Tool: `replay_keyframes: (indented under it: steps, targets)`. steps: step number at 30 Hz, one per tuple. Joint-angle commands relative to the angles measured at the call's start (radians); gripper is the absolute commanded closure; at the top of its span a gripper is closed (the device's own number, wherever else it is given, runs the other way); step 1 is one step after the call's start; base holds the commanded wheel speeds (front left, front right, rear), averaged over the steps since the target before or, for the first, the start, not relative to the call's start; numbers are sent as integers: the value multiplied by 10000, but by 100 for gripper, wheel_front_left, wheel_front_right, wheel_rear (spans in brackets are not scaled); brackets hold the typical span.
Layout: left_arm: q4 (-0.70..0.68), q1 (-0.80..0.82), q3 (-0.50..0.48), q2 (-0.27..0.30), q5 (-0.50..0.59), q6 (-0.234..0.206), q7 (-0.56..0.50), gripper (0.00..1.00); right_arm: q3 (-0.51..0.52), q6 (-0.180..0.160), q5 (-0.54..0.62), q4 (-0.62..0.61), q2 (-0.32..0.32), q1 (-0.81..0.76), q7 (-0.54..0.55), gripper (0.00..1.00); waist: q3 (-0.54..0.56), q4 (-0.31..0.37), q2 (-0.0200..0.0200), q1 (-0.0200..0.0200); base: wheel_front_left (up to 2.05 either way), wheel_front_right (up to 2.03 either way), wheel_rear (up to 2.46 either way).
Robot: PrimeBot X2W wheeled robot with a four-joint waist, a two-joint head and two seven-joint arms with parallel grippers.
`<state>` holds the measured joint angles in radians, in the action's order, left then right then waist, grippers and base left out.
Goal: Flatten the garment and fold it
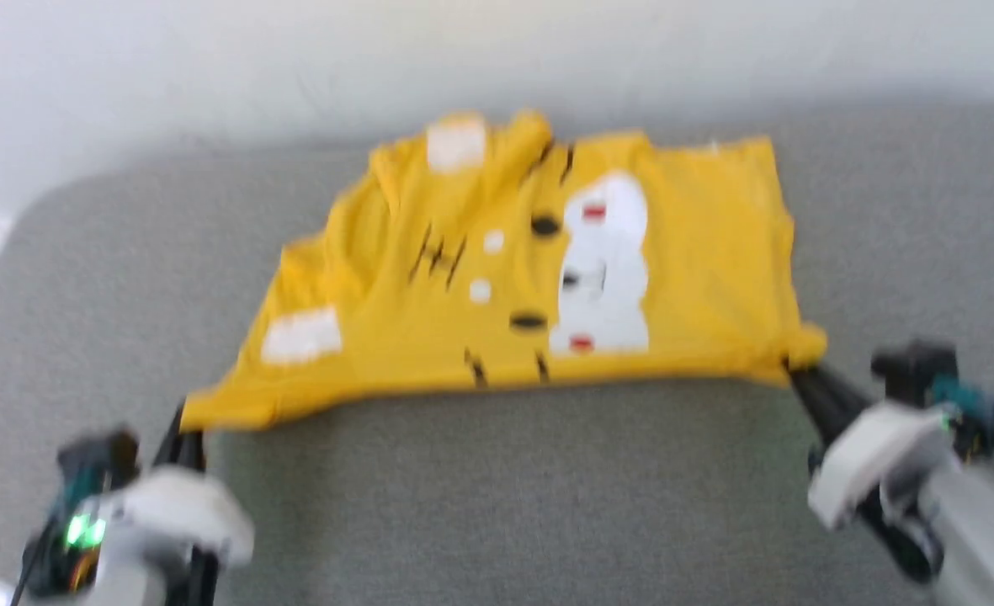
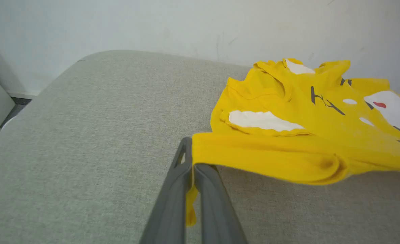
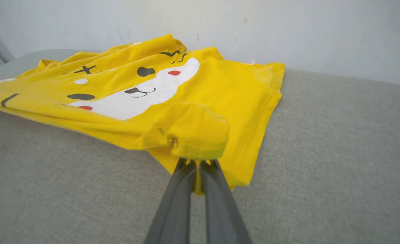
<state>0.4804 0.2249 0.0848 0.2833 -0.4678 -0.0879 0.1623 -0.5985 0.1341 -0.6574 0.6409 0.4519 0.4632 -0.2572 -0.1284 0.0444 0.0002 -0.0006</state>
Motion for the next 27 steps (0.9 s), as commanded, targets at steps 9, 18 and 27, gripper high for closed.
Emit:
replay_keyframes:
  steps: [9, 18, 27]
  targets:
    - [-5947, -5529, -665, 546, -163, -2296, -2736, 100, 2922, -34, 1576, -2388, -372, -4201, 617, 100, 2172, -276, -2, 6, 0, 0, 0]
    - [-8315, -7278, -731, 685, -249, -3017, -4106, 100, 5696, -34, 3173, -5516, -1833, -7257, 2669, 100, 2101, -443, -2, 6, 0, 0, 0]
    - [-7026, -4554, 346, 867, -234, -1997, -4486, 100, 5720, -34, 3390, -5655, -2086, -6352, 4720, 100, 1707, -272, -2, 6, 0, 0, 0]
